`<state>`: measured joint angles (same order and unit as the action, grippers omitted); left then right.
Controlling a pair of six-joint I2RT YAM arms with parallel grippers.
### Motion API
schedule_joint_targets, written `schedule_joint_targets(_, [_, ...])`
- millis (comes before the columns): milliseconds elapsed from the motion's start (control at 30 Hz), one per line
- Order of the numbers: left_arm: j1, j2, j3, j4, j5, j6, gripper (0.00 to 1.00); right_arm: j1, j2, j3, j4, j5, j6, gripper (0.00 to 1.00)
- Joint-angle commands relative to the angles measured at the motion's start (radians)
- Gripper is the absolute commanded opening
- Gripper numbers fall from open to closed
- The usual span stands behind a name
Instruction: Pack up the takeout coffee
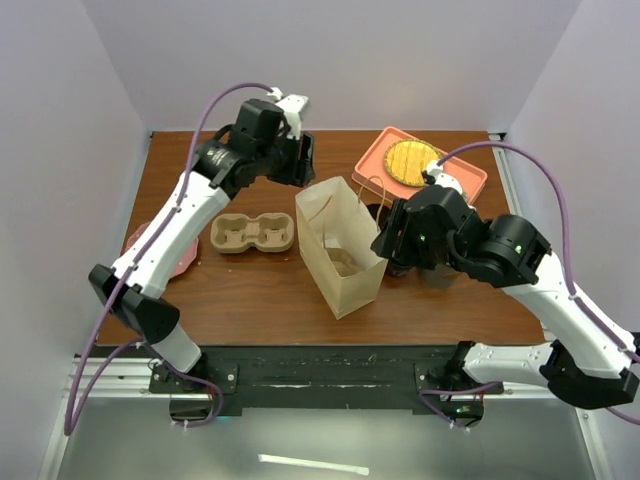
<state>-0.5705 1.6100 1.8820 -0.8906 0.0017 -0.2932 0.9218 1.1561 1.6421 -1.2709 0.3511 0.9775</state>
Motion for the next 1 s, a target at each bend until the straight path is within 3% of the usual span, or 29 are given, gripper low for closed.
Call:
schedule_joint_targets(0, [-0.002, 0.030, 0.048, 0.108, 0.211, 0.120, 0.59, -0.001, 0.008, -0.056, 0.014, -0.043, 0.105, 0.62])
schedule_joint_targets(300, [0.000, 0.090, 0.003, 0.113, 0.233, 0.155, 0.48, -0.001, 0.068, -0.100, 0.047, 0.015, 0.101, 0.60])
schedule_joint_targets(333, [-0.003, 0.090, 0.000, 0.111, 0.236, 0.157, 0.44, -0.001, 0.076, -0.102, 0.050, 0.023, 0.095, 0.58])
schedule_joint_targets(367, [-0.003, 0.087, 0.002, 0.096, 0.238, 0.160, 0.32, -0.001, 0.079, -0.102, 0.050, 0.032, 0.083, 0.51])
schedule_joint_targets(467, [-0.018, 0.044, 0.003, 0.027, 0.210, 0.137, 0.12, -0.001, 0.093, -0.088, 0.051, 0.037, 0.034, 0.42])
schedule_joint_targets(600, [-0.038, 0.004, 0.085, -0.232, 0.123, -0.036, 0.00, -0.003, 0.129, -0.015, 0.083, 0.087, -0.112, 0.39])
schedule_joint_targets(733, [-0.068, -0.186, -0.150, -0.156, 0.131, -0.187, 0.02, -0.003, 0.154, 0.012, 0.117, 0.088, -0.191, 0.40])
schedule_joint_targets(800, [-0.068, -0.266, -0.242, -0.113, 0.117, -0.240, 0.23, -0.003, 0.165, 0.013, 0.110, 0.080, -0.192, 0.44])
schedule_joint_targets(967, [-0.066, -0.250, -0.146, -0.177, 0.043, -0.225, 0.43, -0.003, 0.185, 0.085, -0.001, 0.120, -0.146, 0.65])
